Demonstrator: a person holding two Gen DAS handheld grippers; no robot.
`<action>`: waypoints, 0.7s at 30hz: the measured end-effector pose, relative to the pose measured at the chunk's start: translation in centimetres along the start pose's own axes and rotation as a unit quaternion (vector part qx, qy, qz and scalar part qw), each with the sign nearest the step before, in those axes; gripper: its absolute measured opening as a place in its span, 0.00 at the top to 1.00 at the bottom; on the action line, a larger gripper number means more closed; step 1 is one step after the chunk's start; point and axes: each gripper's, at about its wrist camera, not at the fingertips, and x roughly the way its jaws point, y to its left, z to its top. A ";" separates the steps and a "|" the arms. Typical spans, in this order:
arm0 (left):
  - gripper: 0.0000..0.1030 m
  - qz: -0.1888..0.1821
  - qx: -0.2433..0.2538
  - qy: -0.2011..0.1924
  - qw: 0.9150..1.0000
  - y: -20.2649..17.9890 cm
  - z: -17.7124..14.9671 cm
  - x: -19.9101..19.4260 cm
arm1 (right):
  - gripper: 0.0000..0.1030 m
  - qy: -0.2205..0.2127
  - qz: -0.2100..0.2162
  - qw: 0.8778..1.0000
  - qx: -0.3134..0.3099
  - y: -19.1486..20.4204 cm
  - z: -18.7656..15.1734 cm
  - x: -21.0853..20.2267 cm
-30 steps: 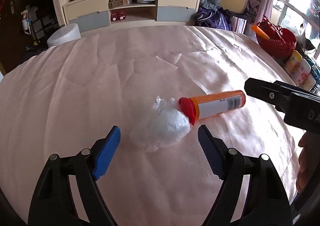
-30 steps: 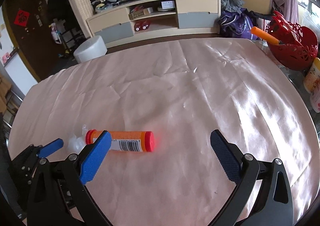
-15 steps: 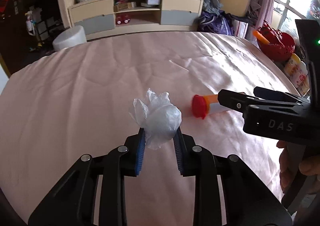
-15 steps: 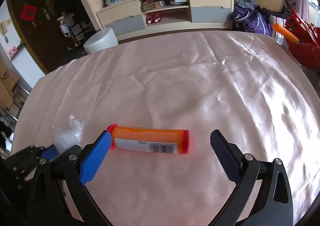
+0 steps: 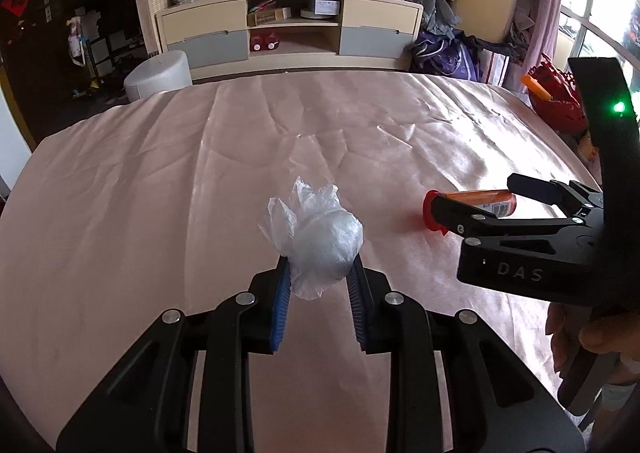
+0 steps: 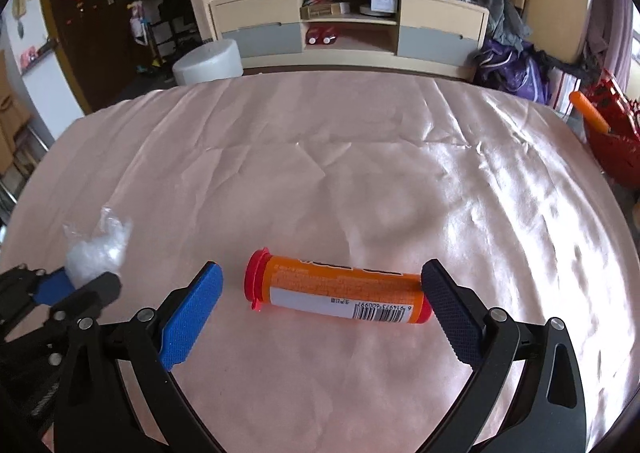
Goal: Collect trash
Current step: 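Grasp the clear plastic bag with the left gripper while the right grasps the orange pill bottle, then carry the plastic bag and pill bottle over the black bin with both grippers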
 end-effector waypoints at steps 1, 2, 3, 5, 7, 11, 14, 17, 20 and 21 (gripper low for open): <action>0.76 0.000 -0.001 0.000 1.000 0.1 0.0 0.0 | 0.03 -0.002 -0.007 1.000 0.000 0.0 0.0 0.1; 0.76 0.001 -0.001 0.000 1.000 0.3 0.0 0.0 | 0.03 -0.003 -0.018 1.000 0.004 -0.1 0.1 0.3; 0.76 0.002 -0.002 0.000 1.000 0.3 -0.1 0.0 | 0.03 -0.003 -0.024 1.000 0.010 -0.4 0.2 0.5; 0.76 0.002 -0.003 0.000 1.000 0.5 -0.1 -0.1 | 0.03 -0.001 -0.023 1.000 0.021 -0.8 0.4 0.8; 0.76 0.003 -0.003 -0.002 1.000 0.7 -0.1 -0.3 | 0.03 0.000 -0.025 0.999 0.024 -1.0 0.6 1.1; 0.76 0.004 -0.004 -0.006 1.000 0.7 0.1 -0.7 | 0.03 0.004 -0.032 0.999 0.018 -0.9 0.6 1.4; 0.76 0.003 -0.004 -0.009 1.000 0.6 0.1 -1.0 | 0.03 0.001 -0.036 0.999 0.018 -0.9 0.7 1.6; 0.76 0.003 -0.002 -0.009 1.000 0.4 0.1 -1.2 | 0.03 0.000 -0.034 0.999 0.025 -1.0 0.8 1.9; 0.76 0.004 -0.002 -0.010 1.000 0.4 0.0 -1.5 | 0.02 0.010 -0.030 0.999 0.032 -1.3 0.7 2.8; 0.76 0.005 -0.003 -0.011 1.000 0.4 0.0 -1.6 | 0.02 0.011 -0.028 0.999 0.034 -1.3 0.6 3.0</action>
